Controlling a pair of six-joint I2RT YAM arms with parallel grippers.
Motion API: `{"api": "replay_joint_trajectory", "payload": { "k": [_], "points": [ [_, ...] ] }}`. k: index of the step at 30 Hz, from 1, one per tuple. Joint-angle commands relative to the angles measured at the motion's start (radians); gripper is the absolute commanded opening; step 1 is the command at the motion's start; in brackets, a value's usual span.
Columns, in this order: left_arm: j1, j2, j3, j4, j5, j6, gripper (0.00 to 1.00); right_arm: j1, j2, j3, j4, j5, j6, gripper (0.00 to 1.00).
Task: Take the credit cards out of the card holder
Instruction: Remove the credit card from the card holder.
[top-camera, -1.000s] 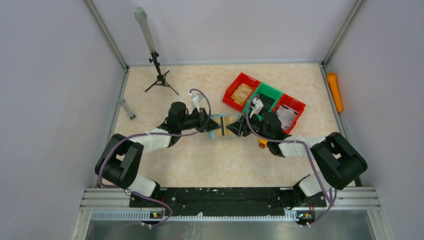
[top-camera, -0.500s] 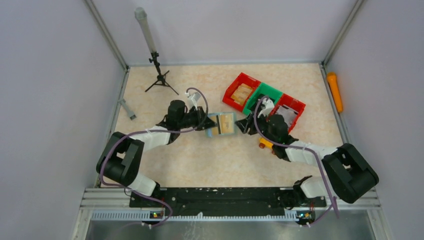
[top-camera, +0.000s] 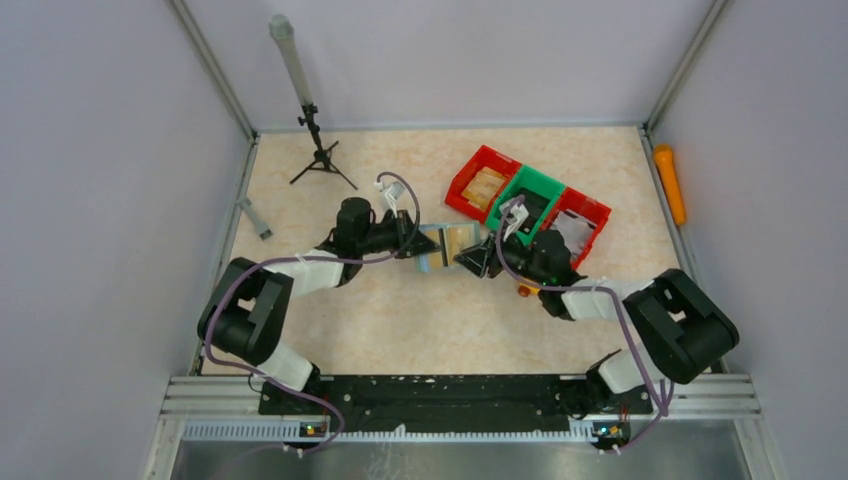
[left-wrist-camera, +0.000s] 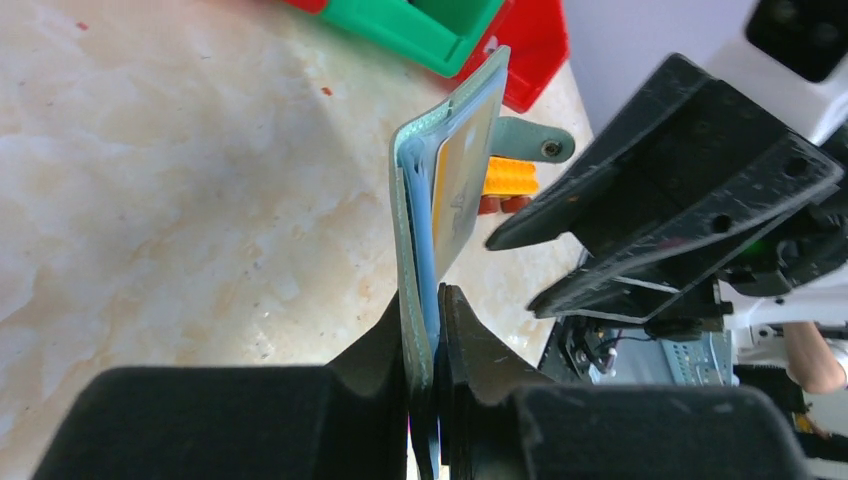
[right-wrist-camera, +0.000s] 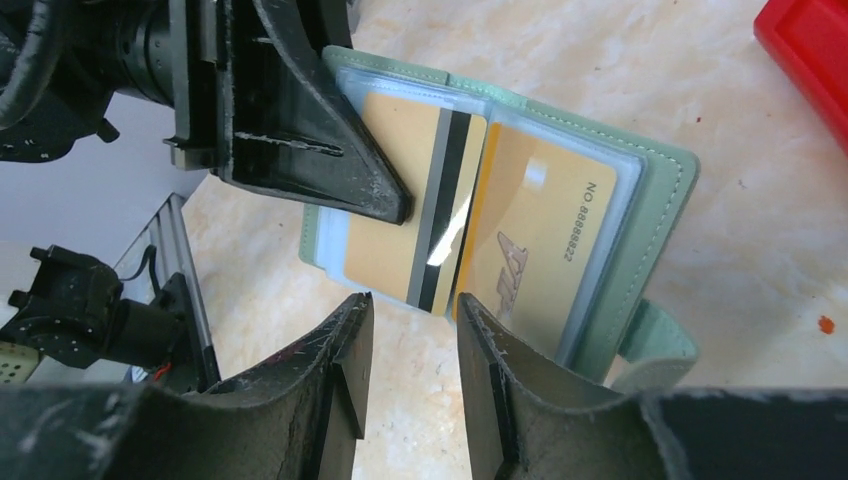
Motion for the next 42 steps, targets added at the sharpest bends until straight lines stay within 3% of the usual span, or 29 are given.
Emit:
{"api": "replay_joint_trajectory", "payload": {
  "k": [1, 10, 18, 22, 28, 33, 37, 42],
  "points": [
    [0.003, -0.018, -0.033, 0.215, 0.101, -0.067, 0.03, 0.007, 0.032, 0.069, 0.022, -0.047, 0.008, 0.37],
    [0.002, -0.034, -0.081, 0.422, 0.172, -0.163, 0.03, -0.013, 0.051, 0.069, 0.064, -0.093, 0.074, 0.48],
    [0.001, -0.027, -0.111, 0.61, 0.225, -0.252, 0.04, -0.037, 0.107, 0.062, 0.206, -0.201, 0.165, 0.49],
    [0.001, -0.014, -0.112, 0.657, 0.242, -0.279, 0.04, -0.037, 0.11, 0.053, 0.256, -0.224, 0.184, 0.43],
    [0.001, -0.014, -0.111, 0.643, 0.236, -0.266, 0.06, -0.042, 0.087, 0.023, 0.324, -0.226, 0.201, 0.19],
    [0.001, -0.029, -0.114, 0.612, 0.225, -0.244, 0.23, -0.058, 0.08, 0.003, 0.376, -0.223, 0.224, 0.02],
    [0.001, -0.046, -0.122, 0.607, 0.218, -0.232, 0.34, -0.076, 0.081, -0.016, 0.408, -0.216, 0.247, 0.0],
    [0.002, -0.047, -0.121, 0.602, 0.216, -0.229, 0.3, -0.095, 0.081, -0.034, 0.447, -0.209, 0.272, 0.0]
  ]
}}
